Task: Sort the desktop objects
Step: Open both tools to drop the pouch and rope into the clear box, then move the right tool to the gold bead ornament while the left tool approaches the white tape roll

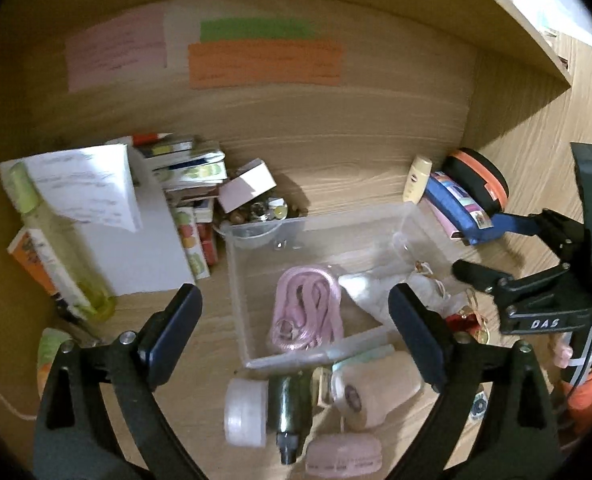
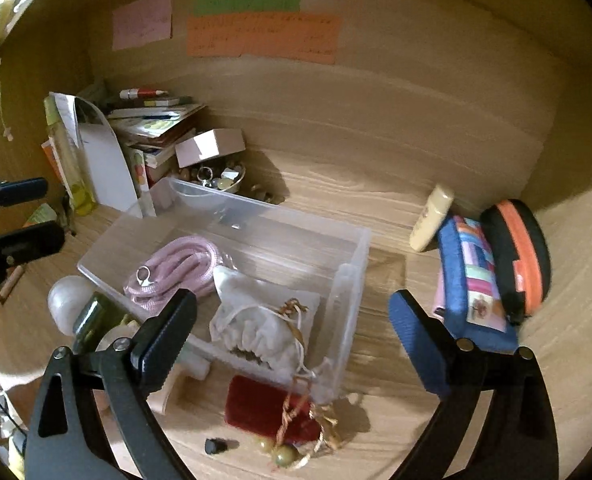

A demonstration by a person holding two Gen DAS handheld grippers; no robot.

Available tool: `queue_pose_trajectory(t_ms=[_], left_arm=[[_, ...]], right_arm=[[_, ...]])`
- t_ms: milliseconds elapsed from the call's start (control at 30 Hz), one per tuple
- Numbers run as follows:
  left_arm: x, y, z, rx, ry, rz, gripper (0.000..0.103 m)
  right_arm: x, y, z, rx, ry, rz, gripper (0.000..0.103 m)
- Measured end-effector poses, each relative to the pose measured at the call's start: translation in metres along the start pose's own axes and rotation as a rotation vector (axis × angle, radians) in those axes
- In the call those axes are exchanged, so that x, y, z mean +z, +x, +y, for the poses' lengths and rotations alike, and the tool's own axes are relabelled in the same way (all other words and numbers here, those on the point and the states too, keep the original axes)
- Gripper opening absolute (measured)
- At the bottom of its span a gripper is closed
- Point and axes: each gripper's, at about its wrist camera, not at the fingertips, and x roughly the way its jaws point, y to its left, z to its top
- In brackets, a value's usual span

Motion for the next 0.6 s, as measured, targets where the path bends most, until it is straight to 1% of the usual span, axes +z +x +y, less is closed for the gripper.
queue_pose_trajectory(t_ms=[200, 333, 467, 600], left_arm=[[-0.015, -0.017, 0.007, 0.019, -0.02, 0.014, 0.096], [-0.027, -0.027, 0.012, 0.056, -0.022, 0.016, 0.097], [-0.043, -0.027, 0.021, 0.082, -0.033, 0.048, 0.098], [-0.059, -0.022, 0.032, 0.088, -0.066, 0.087, 0.098]], right_arm=[[-0.013, -0.022, -0.006, 0.012, 0.023, -0.035, 0.096], [-0.022, -0.031, -0.012, 0.016, 0.058, -0.049, 0.096], [-0.034, -0.032, -0.02, 0.033, 0.096, -0.035, 0.098], [-0.049, -0.025, -0.028, 0.016, 0.13, -0.005, 0.098]])
